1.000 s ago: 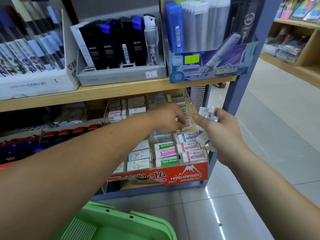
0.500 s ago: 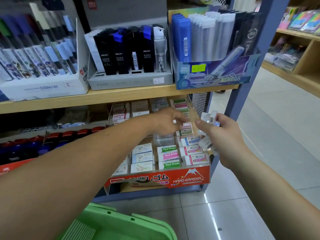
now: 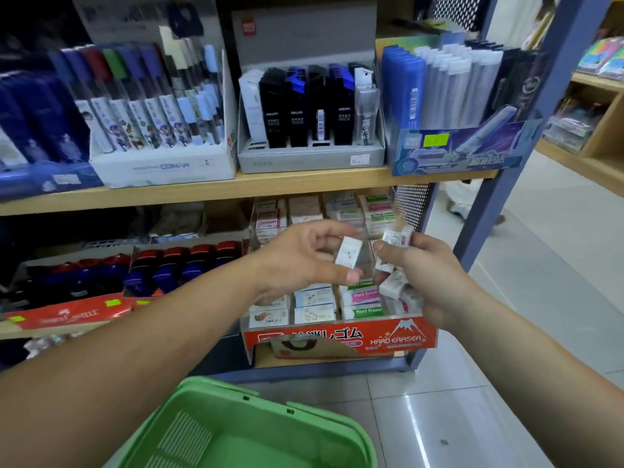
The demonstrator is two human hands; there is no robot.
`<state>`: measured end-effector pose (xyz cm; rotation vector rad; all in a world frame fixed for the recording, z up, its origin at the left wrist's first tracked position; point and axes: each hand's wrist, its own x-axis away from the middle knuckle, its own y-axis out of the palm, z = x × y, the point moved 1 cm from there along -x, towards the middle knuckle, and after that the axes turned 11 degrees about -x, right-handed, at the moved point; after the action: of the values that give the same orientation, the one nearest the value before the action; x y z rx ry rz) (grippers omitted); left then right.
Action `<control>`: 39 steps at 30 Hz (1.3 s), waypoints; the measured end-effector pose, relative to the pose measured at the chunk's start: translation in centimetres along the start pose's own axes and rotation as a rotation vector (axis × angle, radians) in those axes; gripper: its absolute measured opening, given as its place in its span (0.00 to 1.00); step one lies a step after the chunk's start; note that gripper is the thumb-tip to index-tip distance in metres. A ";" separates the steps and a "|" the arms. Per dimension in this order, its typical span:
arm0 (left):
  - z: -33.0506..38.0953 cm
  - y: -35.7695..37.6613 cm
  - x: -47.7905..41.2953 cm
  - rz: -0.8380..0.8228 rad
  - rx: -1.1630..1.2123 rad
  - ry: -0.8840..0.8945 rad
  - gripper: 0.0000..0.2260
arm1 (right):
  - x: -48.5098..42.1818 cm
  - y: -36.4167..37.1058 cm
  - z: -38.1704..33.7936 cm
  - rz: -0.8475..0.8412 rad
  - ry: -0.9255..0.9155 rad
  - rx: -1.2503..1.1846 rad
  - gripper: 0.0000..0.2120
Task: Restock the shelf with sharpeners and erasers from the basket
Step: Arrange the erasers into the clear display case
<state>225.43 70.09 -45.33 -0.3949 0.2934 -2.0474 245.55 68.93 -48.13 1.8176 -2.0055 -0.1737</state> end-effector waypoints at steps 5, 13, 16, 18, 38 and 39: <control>-1.4 0.1 1.6 0.196 0.098 -0.010 0.19 | -0.2 0.9 0.8 -0.006 -0.011 0.047 0.11; -3.0 -2.3 3.0 0.482 -0.042 -0.173 0.12 | -0.8 1.8 1.8 0.033 -0.069 0.122 0.09; -3.9 -3.1 3.5 0.496 -0.092 -0.160 0.14 | -0.9 2.0 2.3 0.035 -0.084 0.150 0.10; -4.2 -3.8 3.8 0.516 -0.087 -0.154 0.13 | -1.2 2.1 2.5 0.051 -0.097 0.160 0.10; -6.0 -1.5 2.1 0.512 -0.554 0.051 0.10 | -0.3 3.3 2.3 -0.072 0.006 0.185 0.11; -5.4 -1.4 2.3 0.500 -0.443 0.082 0.11 | 0.0 3.4 2.2 -0.103 0.029 0.197 0.12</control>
<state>221.15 68.95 -49.38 -0.4517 0.8183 -1.5003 241.53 69.02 -48.84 2.0334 -1.9698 0.0205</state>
